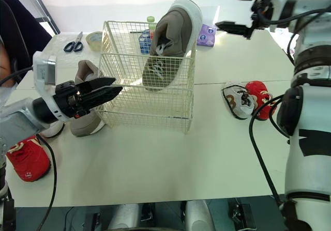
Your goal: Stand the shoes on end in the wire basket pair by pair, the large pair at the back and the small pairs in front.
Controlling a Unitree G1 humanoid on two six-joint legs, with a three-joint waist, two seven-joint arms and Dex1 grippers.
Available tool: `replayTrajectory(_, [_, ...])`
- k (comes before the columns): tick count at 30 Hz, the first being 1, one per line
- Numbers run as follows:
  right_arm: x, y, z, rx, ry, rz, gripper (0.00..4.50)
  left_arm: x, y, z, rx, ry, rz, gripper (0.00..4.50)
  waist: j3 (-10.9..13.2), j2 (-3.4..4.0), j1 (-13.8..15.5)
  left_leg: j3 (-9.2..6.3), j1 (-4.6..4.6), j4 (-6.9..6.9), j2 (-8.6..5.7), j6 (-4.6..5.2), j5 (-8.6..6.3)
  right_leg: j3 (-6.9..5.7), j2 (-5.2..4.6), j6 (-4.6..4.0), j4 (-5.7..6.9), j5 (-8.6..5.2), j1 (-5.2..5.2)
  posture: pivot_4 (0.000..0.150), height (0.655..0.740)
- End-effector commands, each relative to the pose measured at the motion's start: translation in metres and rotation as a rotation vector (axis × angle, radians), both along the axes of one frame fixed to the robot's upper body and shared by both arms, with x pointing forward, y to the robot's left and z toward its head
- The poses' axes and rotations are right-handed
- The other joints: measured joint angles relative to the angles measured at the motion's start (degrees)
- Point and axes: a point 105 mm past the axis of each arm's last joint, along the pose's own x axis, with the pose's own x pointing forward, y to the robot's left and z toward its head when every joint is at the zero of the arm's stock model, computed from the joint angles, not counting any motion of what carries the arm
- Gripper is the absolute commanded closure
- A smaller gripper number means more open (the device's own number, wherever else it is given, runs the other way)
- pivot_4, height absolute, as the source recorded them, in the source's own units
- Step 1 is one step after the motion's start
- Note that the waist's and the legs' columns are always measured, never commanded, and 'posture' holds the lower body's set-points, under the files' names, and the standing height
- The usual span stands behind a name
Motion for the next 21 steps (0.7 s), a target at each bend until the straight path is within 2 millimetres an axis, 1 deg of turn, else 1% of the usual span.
replayTrajectory(1, [-0.011,-0.018,0.034,0.232,-0.116,-0.017,0.03,-0.001,0.01,0.02,-0.008,-0.076,0.04,1.4,0.0,0.0,-0.06,0.01,0.0,0.01,0.0,0.0,0.0,0.01,0.0,0.0,0.0,0.0,0.0,0.15,0.74])
replayTrajectory(2, [-0.014,-0.016,0.038,0.304,-0.112,0.029,0.03,0.001,0.013,0.021,-0.005,-0.082,0.059,1.4,0.0,0.0,-0.18,0.01,0.01,0.01,0.0,0.0,0.0,0.01,0.0,0.0,0.02,0.0,0.0,0.15,0.74])
replayTrajectory(4, [-0.023,0.006,0.036,0.415,-0.085,0.174,0.03,0.008,0.021,0.027,-0.006,-0.107,0.117,1.4,-0.02,-0.02,-0.42,0.02,0.05,-0.01,0.01,-0.02,0.02,0.04,0.01,0.0,0.08,0.0,0.0,0.15,0.74])
replayTrajectory(5, [-0.029,0.02,0.032,0.461,-0.068,0.228,0.03,0.012,0.025,0.03,-0.01,-0.121,0.146,1.4,-0.03,-0.04,-0.51,0.01,0.12,-0.02,0.05,-0.04,0.03,0.05,0.03,0.0,0.14,0.0,0.04,0.15,0.74])
replayTrajectory(7, [-0.044,0.05,0.014,0.502,-0.028,0.258,0.03,0.019,0.031,0.037,-0.022,-0.14,0.194,1.4,-0.07,-0.04,-0.47,0.01,0.28,-0.05,0.09,-0.14,0.09,0.07,0.03,-0.01,0.3,-0.01,0.08,0.15,0.74])
replayTrajectory(9, [-0.063,0.079,-0.002,0.521,-0.001,0.28,0.03,0.022,0.035,0.043,-0.028,-0.15,0.208,1.4,-0.08,-0.02,-0.06,-0.05,0.31,-0.08,0.13,-0.27,0.17,0.06,0.04,-0.06,0.43,-0.04,0.07,0.15,0.74])
replayTrajectory(11, [-0.08,0.105,-0.01,0.597,0.03,0.294,0.03,0.022,0.036,0.045,-0.002,-0.156,0.191,1.4,-0.07,0.02,0.26,-0.06,0.3,-0.08,0.11,-0.32,0.2,0.06,0.05,-0.12,0.54,-0.07,0.0,0.15,0.74])
replayTrajectory(12, [-0.085,0.112,-0.013,0.61,0.038,0.287,0.03,0.022,0.036,0.045,0.011,-0.158,0.186,1.4,-0.07,0.02,0.47,-0.06,0.25,-0.09,0.1,-0.32,0.2,0.04,0.04,-0.12,0.56,-0.07,-0.06,0.15,0.74])
replayTrajectory(14, [-0.091,0.12,-0.018,0.613,0.032,0.246,0.03,0.025,0.041,0.045,0.025,-0.156,0.191,1.4,-0.08,0.0,0.92,-0.04,0.23,-0.08,0.08,-0.31,0.2,0.05,0.05,-0.12,0.56,-0.07,-0.09,0.15,0.74])
replayTrajectory(16, [-0.088,0.123,-0.029,0.557,0.0,0.139,0.03,0.031,0.05,0.043,0.036,-0.153,0.218,1.4,-0.19,-0.18,1.4,-0.05,0.23,-0.07,0.05,-0.28,0.18,0.04,0.06,-0.12,0.5,-0.07,-0.05,0.15,0.74])
replayTrajectory(18, [-0.087,0.128,-0.041,0.52,-0.009,0.082,0.03,0.038,0.058,0.041,0.042,-0.15,0.238,1.4,-0.34,-0.43,1.59,-0.07,0.24,-0.06,0.03,-0.22,0.14,-0.01,0.04,-0.12,0.43,-0.08,0.02,0.15,0.74])
replayTrajectory(21, [-0.085,0.132,-0.048,0.544,-0.009,0.051,0.03,0.043,0.056,0.035,0.031,-0.139,0.224,1.4,-0.37,-0.48,1.33,-0.04,0.21,-0.05,0.01,-0.16,0.1,0.01,0.03,-0.13,0.36,-0.08,0.01,0.15,0.74])
